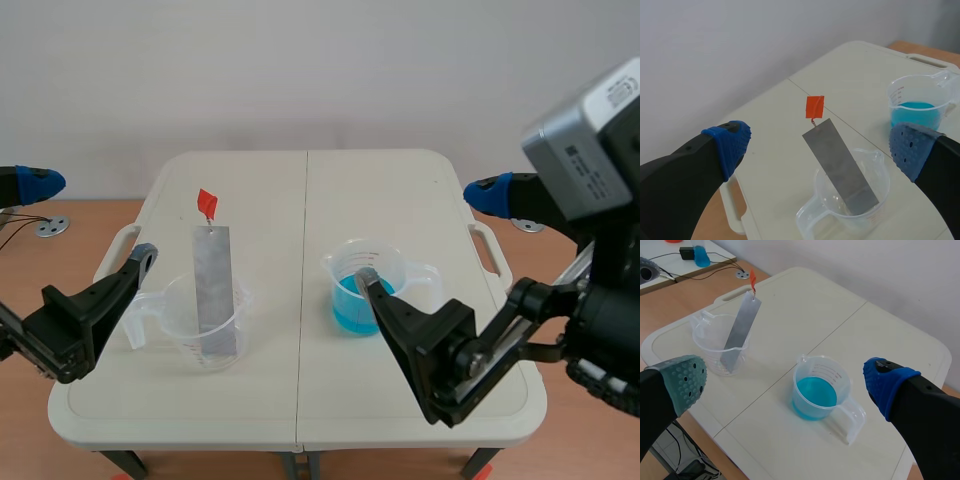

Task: Hold the metal plate by the orange handle, dip it into the blue solution, take it out and point at it, then put the plate back in the beaker on the left.
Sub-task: 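Return to the home posture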

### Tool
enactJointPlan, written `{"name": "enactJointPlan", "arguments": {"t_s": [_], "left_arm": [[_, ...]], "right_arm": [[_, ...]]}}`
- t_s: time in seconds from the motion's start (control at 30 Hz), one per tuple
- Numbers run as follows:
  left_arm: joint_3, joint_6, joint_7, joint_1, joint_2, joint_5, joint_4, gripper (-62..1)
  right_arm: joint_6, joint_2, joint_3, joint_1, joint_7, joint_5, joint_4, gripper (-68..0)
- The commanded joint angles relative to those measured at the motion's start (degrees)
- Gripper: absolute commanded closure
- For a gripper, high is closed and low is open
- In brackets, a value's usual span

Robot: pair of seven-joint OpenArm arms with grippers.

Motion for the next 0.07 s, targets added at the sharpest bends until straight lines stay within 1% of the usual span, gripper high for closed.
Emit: {"name": "enactJointPlan", "arguments": {"t_s": [0.0, 0.03], "left_arm": [[-0.2, 0.2, -0.8, 0.1, -0.1, -0.8, 1.0, -59.8], [-0.2, 0.2, -0.8, 0.1, -0.1, -0.8, 1.0, -59.8]], "right_arm": [[-0.2, 0.6, 0.2, 0.5, 0.8, 0.2, 0.5, -65.9], [-0.2, 0.6, 0.2, 0.5, 0.8, 0.2, 0.5, -65.9]]}}
